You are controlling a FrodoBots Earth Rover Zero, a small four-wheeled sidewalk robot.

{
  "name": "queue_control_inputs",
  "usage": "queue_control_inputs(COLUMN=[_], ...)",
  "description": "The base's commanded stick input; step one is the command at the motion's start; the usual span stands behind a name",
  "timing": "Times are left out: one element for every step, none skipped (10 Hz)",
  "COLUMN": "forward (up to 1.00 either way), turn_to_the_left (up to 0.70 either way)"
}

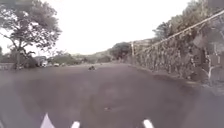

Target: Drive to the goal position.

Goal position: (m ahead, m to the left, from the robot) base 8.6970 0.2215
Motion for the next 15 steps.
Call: queue_control_inputs(forward=[0.5,0.5,0.5,0.5,0.5,0.5,0.5,0.5,0.5,0.5,0.5,0.5,0.5,0.5,0.5], turn_to_the_left=[0.0,0.0,0.0,0.0,0.0,0.0,0.0,-0.03,-0.1,-0.28,-0.5,-0.5,-0.5,-0.5,-0.06])
